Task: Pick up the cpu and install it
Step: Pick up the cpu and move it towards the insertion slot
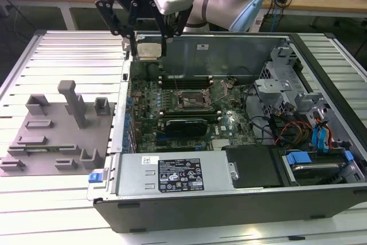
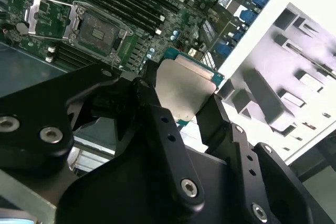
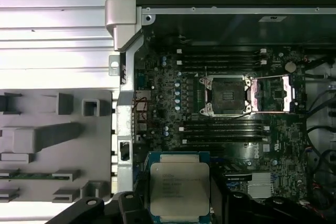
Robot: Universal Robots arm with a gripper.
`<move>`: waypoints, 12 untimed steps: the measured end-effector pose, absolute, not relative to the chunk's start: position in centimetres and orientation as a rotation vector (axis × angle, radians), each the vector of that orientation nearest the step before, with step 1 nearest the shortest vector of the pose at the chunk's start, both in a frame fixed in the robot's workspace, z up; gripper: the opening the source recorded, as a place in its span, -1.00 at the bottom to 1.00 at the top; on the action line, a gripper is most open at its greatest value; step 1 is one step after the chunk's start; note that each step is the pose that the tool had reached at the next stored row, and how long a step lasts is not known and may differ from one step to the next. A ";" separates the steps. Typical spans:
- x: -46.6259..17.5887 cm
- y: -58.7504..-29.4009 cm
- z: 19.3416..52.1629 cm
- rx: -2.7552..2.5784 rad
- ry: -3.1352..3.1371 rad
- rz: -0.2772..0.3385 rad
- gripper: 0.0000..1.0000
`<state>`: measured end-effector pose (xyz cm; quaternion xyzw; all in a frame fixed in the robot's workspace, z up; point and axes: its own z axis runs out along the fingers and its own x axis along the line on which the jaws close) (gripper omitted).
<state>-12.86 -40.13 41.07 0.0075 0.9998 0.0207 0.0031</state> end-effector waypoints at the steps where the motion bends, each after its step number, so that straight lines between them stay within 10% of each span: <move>1: -12.9 -40.1 41.1 0.024 3.135 0.065 0.09; 12: -8.7 -39.9 38.9 0.024 3.148 0.065 0.09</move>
